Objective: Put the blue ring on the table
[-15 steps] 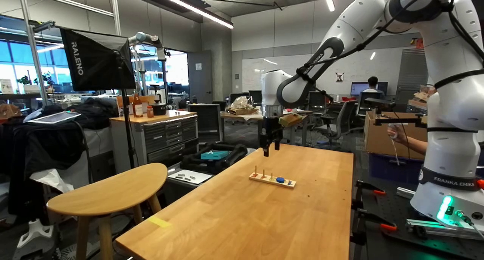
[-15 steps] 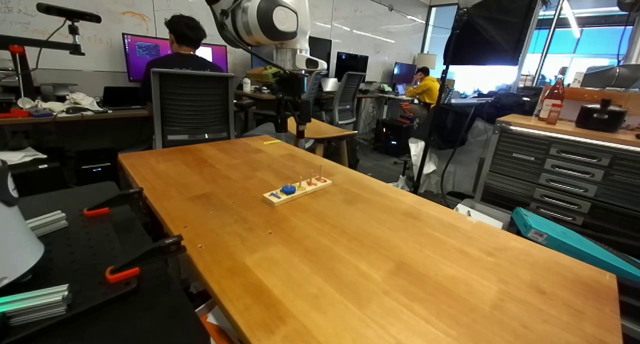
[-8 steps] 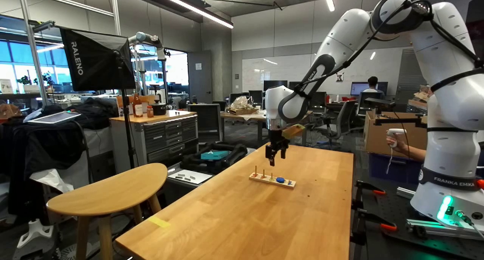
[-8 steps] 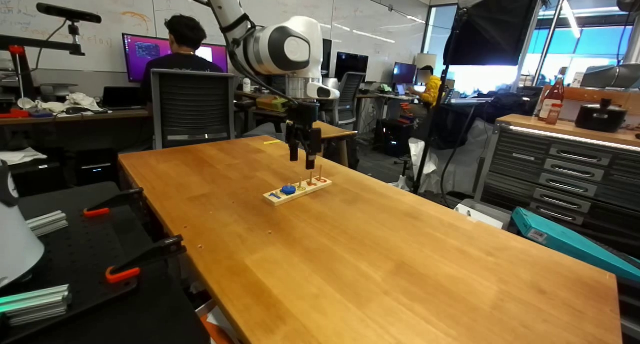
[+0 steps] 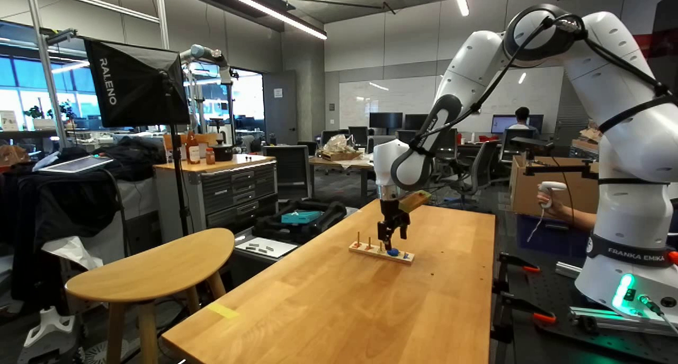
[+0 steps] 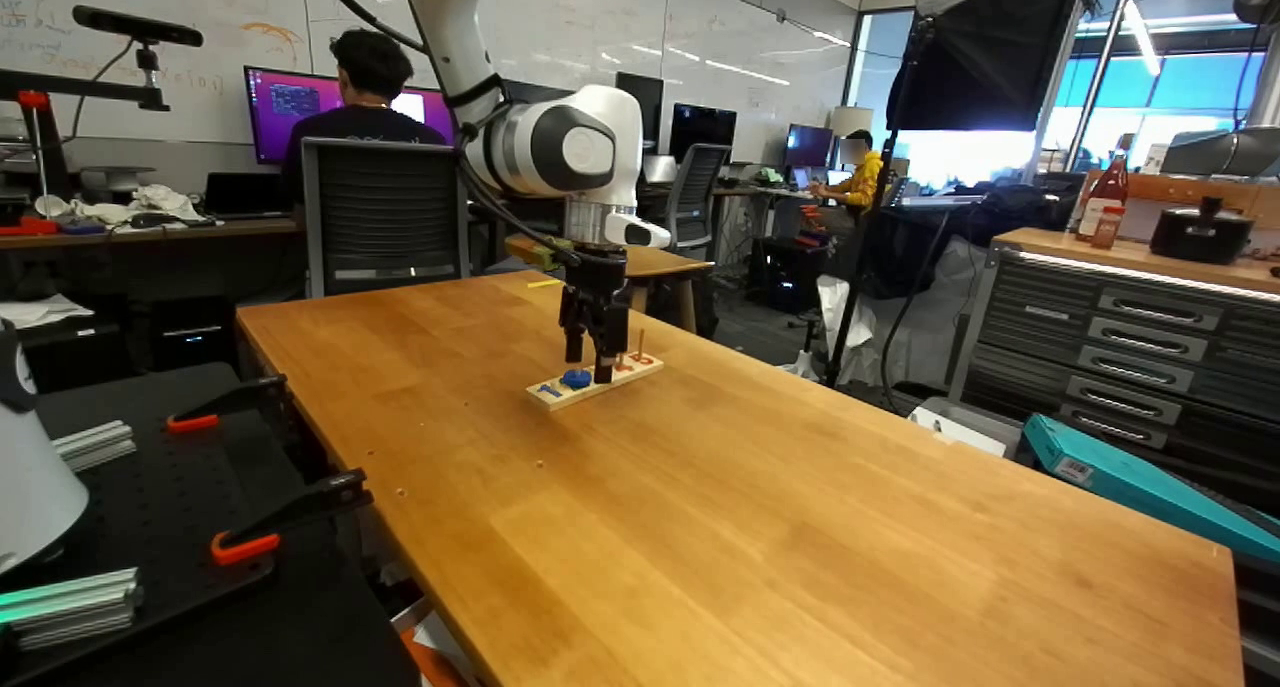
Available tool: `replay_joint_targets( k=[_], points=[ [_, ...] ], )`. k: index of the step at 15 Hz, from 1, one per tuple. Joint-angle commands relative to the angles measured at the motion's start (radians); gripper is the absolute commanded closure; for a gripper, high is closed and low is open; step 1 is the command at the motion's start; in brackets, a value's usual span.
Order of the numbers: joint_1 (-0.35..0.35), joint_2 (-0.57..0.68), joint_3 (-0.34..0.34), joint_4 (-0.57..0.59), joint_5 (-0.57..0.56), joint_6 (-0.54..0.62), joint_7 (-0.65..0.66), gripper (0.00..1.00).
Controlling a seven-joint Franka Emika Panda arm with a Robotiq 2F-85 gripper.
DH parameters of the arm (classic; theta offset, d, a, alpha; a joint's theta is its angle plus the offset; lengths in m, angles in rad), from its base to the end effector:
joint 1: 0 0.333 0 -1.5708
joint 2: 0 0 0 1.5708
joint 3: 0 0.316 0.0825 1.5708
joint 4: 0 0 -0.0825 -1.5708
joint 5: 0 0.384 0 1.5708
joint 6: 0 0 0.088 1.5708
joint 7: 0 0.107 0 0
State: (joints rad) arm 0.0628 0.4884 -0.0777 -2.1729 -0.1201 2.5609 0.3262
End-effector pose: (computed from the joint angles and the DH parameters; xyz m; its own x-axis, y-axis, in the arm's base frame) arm 0.5486 -0.0079 0.1563 0.9702 -0.2316 -0.0704 -0.2222 -0.9675 0.1205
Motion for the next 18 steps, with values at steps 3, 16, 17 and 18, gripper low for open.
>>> replay_joint_targets(
  k=[3,16,17,18],
  points=[
    [0.012,0.041,0.004,-0.008,0.044,0.079,-0.009,0.0],
    [0.014,0.03,0.001,-0.005,0.059,0.118,-0.012,0.8],
    [0.011,0.02,0.007,-0.004,0.069,0.1,-0.014,0.8],
    [0.011,0.009,0.01,-0.007,0.076,0.095,-0.015,0.8]
  ],
)
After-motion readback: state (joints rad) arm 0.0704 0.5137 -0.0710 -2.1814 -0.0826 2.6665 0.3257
